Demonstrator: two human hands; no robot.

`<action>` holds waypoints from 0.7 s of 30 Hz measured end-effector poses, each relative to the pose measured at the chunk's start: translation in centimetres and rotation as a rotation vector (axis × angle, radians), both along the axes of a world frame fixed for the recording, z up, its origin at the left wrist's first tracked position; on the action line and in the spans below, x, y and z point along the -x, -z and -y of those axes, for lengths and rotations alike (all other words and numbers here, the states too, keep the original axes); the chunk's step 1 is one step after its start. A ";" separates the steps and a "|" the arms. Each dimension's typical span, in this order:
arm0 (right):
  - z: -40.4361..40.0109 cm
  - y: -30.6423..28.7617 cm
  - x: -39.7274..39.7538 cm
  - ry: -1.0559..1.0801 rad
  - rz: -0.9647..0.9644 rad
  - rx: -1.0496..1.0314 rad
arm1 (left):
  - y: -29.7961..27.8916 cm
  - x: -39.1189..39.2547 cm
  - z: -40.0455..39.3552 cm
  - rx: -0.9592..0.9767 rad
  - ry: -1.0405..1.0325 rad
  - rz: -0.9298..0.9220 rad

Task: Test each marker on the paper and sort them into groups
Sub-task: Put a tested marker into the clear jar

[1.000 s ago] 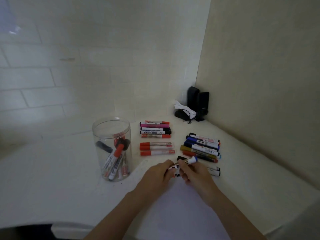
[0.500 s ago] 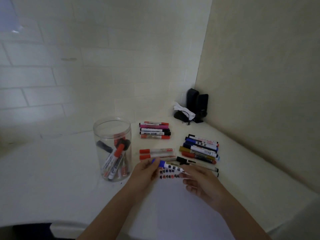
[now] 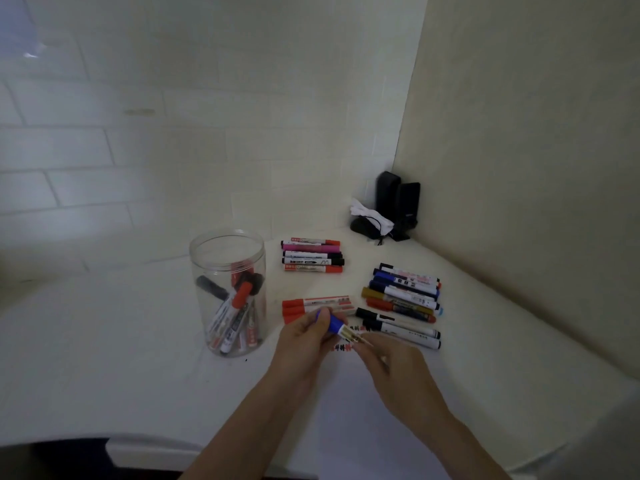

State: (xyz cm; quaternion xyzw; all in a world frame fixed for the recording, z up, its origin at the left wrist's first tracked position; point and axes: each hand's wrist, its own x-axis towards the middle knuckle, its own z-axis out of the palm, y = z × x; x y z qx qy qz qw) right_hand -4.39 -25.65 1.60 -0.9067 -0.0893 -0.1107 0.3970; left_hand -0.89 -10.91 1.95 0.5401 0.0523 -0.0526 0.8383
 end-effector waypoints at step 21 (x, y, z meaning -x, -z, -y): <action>4.3 -3.0 0.8 -0.227 -0.038 0.153 | -0.6 -0.4 -2.9 -1.415 0.399 0.941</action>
